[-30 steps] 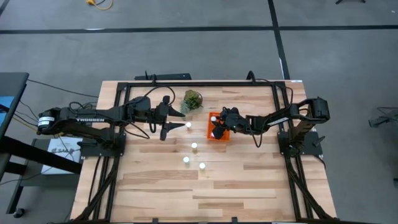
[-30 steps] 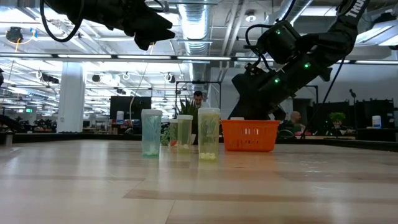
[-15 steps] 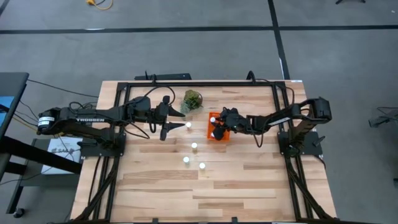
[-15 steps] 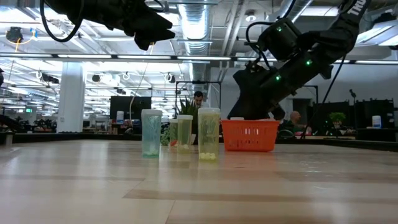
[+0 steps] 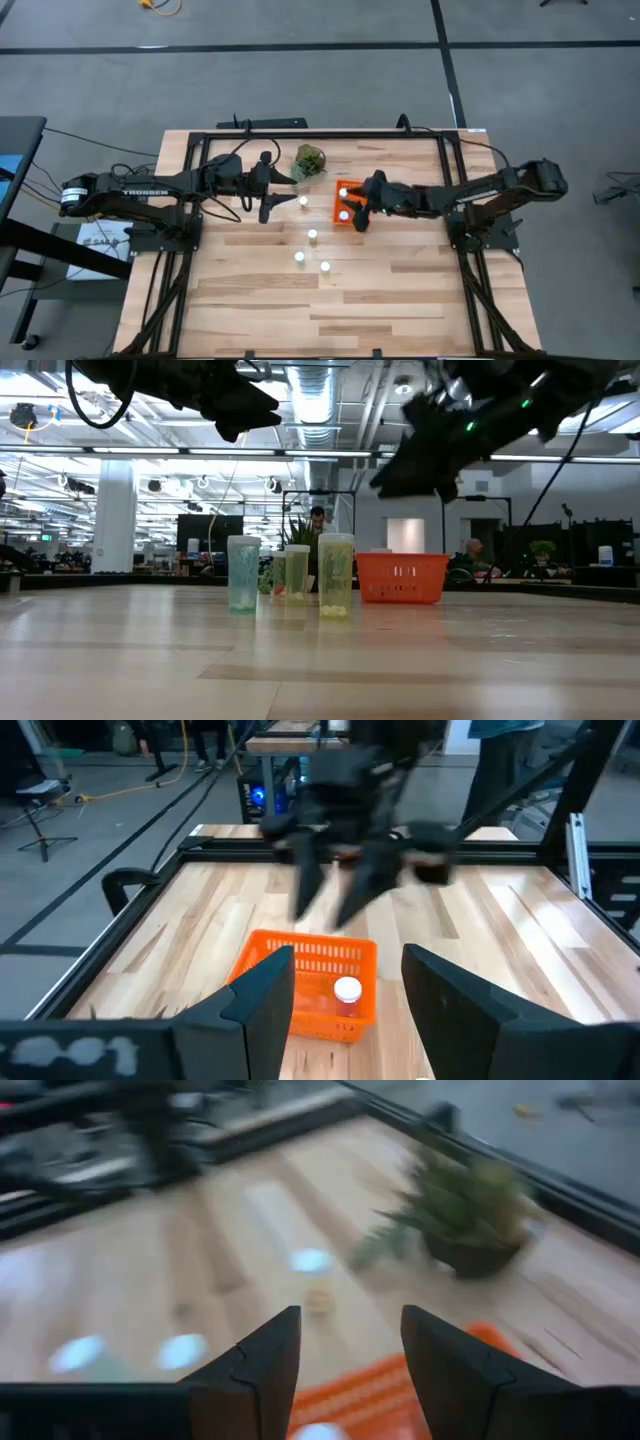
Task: Pick and place pill bottles into a basket
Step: Put the bottom yellow pill bottle into the basket
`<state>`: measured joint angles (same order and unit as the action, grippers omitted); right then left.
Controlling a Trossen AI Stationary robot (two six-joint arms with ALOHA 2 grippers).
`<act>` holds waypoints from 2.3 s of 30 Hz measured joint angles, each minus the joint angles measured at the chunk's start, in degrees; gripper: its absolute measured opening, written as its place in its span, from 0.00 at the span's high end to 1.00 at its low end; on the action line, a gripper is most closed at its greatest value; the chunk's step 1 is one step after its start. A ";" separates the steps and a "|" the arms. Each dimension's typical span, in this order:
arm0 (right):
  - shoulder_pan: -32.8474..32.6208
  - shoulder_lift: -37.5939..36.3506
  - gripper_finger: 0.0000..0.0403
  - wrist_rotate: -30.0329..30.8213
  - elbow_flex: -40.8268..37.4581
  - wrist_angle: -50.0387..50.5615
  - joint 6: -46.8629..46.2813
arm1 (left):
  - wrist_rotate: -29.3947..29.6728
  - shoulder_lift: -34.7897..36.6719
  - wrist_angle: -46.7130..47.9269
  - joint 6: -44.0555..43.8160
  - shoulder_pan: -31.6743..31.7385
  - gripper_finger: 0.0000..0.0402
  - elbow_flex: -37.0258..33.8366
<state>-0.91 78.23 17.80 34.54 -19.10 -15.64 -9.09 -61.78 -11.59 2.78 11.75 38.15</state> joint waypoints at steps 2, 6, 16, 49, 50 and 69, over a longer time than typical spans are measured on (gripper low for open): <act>-3.30 -1.39 0.59 -0.05 0.00 -0.50 1.53 | 0.29 0.51 0.14 -0.49 0.34 0.56 0.00; -10.47 -1.54 0.61 0.33 0.00 -1.49 2.17 | 0.33 3.18 -3.81 -2.36 0.62 0.56 -2.16; -24.30 8.24 0.65 12.12 -0.02 -11.55 0.14 | 1.70 21.03 -22.48 -10.86 2.04 0.56 -26.06; -28.97 20.49 0.48 9.35 8.02 -3.00 -10.33 | -14.48 27.50 10.05 5.15 -6.99 0.56 -26.80; -29.02 20.49 0.48 9.44 8.02 -3.20 -10.34 | -14.48 27.50 10.01 5.15 -7.31 0.56 -26.80; -26.93 20.47 0.47 9.16 7.98 -0.60 -9.79 | -12.60 27.50 9.06 5.06 -9.22 0.56 -26.80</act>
<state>-27.84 98.70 26.96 42.52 -19.70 -25.43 -21.69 -34.28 -2.53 7.85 2.52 11.35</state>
